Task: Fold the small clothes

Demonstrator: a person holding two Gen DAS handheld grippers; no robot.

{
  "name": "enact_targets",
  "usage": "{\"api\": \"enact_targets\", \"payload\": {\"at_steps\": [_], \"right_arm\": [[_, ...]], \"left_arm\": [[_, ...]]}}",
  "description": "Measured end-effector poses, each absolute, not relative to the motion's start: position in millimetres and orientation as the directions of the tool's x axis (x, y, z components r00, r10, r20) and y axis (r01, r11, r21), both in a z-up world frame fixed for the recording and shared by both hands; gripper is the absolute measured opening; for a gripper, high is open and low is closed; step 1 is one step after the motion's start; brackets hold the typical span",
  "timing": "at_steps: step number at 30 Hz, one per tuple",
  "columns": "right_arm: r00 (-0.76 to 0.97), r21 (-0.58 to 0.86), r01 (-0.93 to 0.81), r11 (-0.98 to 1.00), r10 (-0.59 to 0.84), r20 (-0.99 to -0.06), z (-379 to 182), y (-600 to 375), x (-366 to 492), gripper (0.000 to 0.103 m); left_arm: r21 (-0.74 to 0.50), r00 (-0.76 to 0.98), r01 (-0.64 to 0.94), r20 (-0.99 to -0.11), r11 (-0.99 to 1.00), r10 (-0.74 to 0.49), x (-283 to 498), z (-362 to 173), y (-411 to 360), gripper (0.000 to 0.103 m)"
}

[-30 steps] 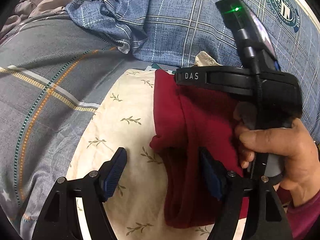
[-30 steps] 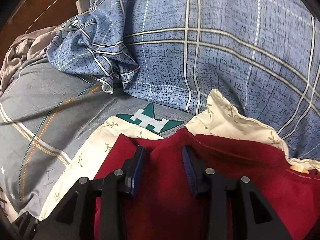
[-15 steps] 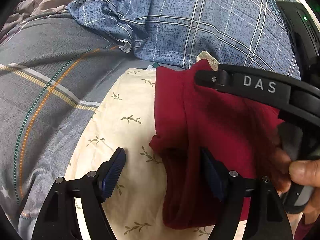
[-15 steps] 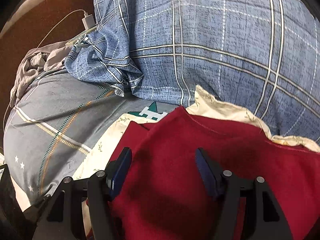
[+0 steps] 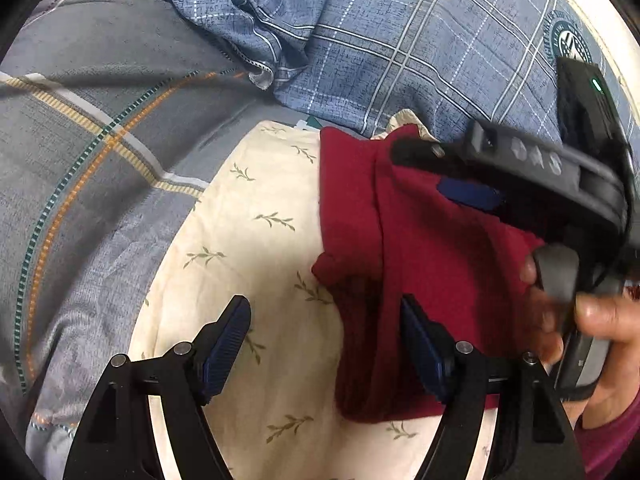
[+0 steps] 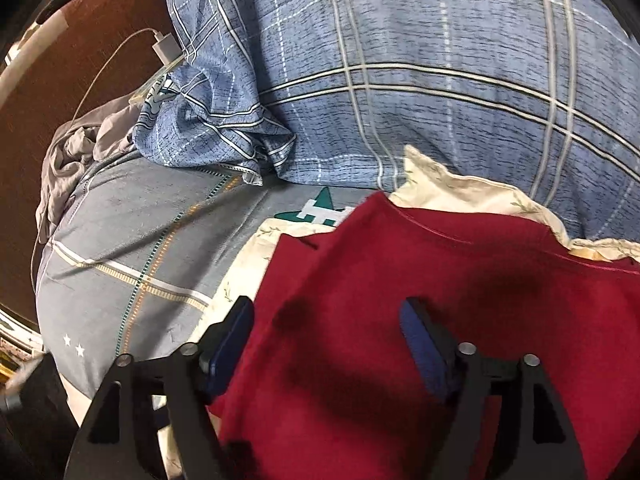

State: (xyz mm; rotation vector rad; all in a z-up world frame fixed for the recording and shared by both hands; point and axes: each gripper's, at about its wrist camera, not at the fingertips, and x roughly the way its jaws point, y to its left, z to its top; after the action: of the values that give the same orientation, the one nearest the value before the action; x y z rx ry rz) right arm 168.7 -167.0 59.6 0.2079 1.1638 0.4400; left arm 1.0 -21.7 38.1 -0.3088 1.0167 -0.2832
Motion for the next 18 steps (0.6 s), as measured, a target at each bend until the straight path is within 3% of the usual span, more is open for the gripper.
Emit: {"api": "enact_targets", "payload": {"at_steps": [6,8,13,15,17,18], "right_arm": [[0.271,0.282,-0.276,0.919,0.356,-0.894,52.1,-130.9,183.4,0.084],[0.227,0.255,-0.297,0.92,0.328,-0.917,44.1,-118.9,187.6,0.089],[0.242,0.083,-0.37,0.925,0.182,-0.953,32.7,-94.1,187.8,0.088],[0.276,0.022,-0.382,0.924,0.136,-0.952,31.3,-92.2,181.8,0.073],[0.312,-0.002,-0.393,0.92,0.132,-0.941,36.8,-97.5,174.9,0.044],[0.31,0.029,-0.386,0.922,0.159,-0.937,40.4,-103.5,173.5,0.035]], "left_arm": [[-0.355,0.478,0.123,-0.797,0.927,-0.368,-3.4,36.4,-25.3,0.075],[-0.373,0.472,0.113,-0.796,0.921,-0.38,-1.6,34.9,-20.7,0.075],[-0.384,0.478,0.107,-0.789,0.917,-0.386,-0.3,33.6,-16.1,0.076],[-0.378,0.484,0.107,-0.789,0.92,-0.38,0.2,32.9,-18.4,0.078],[-0.381,0.488,0.099,-0.786,0.919,-0.379,2.6,32.6,-19.4,0.08],[-0.385,0.491,0.091,-0.785,0.918,-0.378,8.4,31.4,-22.2,0.081]]}}
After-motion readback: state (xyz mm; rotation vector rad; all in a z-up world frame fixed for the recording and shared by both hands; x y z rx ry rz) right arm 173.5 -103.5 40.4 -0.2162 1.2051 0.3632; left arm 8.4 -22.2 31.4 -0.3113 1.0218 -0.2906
